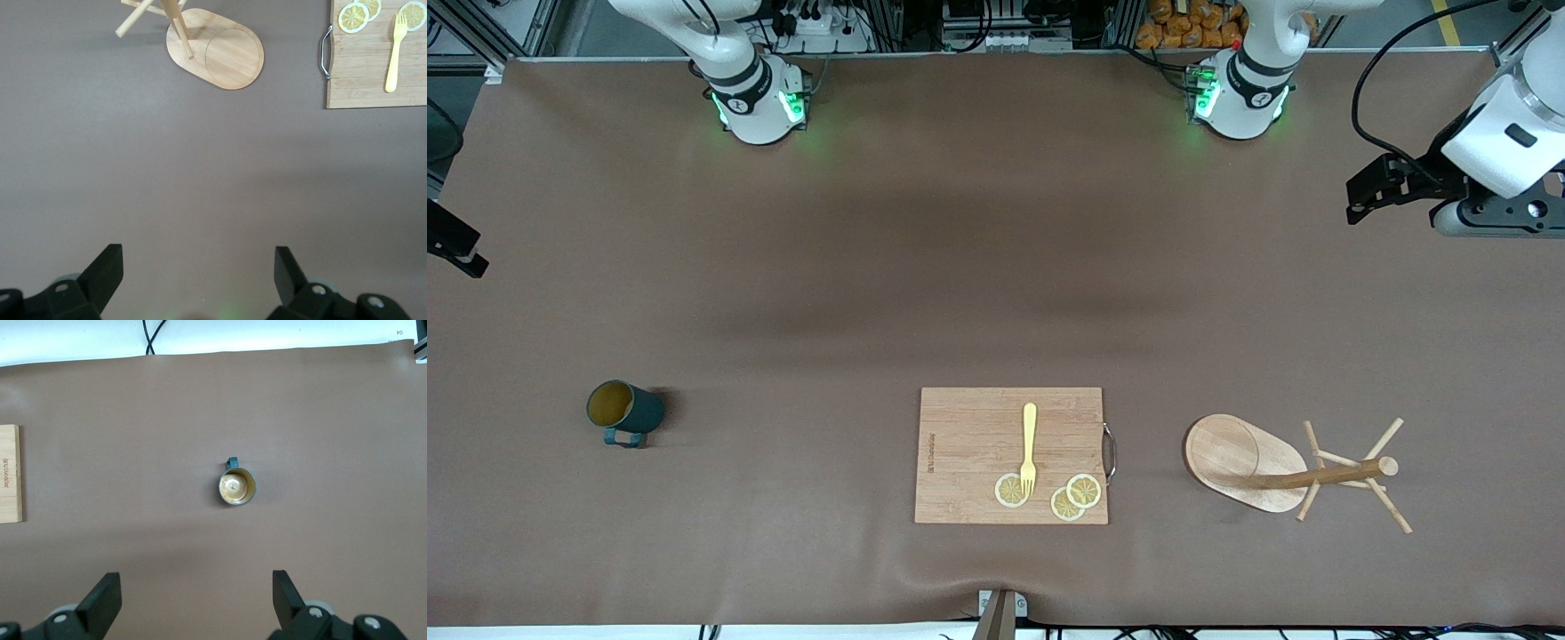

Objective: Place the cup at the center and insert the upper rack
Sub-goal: 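Move the right gripper down toward the teal mug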

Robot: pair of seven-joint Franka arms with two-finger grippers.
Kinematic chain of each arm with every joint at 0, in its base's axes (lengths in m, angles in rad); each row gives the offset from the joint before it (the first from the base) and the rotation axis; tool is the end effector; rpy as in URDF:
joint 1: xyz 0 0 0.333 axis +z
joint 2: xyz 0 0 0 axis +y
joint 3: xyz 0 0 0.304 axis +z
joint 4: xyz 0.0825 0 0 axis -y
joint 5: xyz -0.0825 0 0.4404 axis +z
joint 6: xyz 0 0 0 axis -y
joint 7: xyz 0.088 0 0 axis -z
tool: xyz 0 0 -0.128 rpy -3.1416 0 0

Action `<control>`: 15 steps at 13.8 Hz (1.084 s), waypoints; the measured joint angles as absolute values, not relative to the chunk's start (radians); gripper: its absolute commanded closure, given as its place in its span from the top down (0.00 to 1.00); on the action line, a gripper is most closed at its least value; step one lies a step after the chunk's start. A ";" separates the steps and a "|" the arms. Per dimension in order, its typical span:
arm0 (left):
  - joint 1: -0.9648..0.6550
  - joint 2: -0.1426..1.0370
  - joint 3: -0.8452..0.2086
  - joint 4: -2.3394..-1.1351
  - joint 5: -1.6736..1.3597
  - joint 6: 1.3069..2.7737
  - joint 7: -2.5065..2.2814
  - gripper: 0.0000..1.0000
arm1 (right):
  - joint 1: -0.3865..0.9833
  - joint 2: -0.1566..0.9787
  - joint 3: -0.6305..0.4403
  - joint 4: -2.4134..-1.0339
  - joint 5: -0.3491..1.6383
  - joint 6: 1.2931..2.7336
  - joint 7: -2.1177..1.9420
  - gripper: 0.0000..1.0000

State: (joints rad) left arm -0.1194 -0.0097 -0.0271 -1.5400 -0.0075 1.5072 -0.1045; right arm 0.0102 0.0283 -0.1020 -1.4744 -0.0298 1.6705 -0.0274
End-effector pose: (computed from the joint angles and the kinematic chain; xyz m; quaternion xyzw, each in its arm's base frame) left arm 0.5947 -0.0888 0.6081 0.9997 -0.0212 -0.0119 0.0021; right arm 0.6300 -0.0606 0.6355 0.9958 -0.0317 0.0827 0.0213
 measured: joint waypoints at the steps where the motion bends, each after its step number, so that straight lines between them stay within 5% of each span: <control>1: -0.119 -0.010 -0.027 -1.540 -0.008 1.507 -0.104 1.00 | 0.011 0.028 -0.102 -1.474 -0.030 1.669 -0.027 1.00; 10: -0.116 -0.010 -0.026 -1.540 -0.008 1.507 -0.105 1.00 | 0.011 0.034 -0.102 -1.475 -0.030 1.665 -0.027 1.00; 15: -0.116 -0.003 -0.028 -1.542 -0.008 1.507 -0.132 1.00 | 0.016 0.148 -0.102 -1.482 -0.031 1.716 -0.028 1.00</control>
State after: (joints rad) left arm -0.1163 -0.0034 -0.0280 -1.5419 -0.0075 1.5072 -0.1319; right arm 0.0162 0.1483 -0.1017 -1.4823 -0.0311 1.7159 -0.0280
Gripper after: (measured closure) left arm 0.000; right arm 0.000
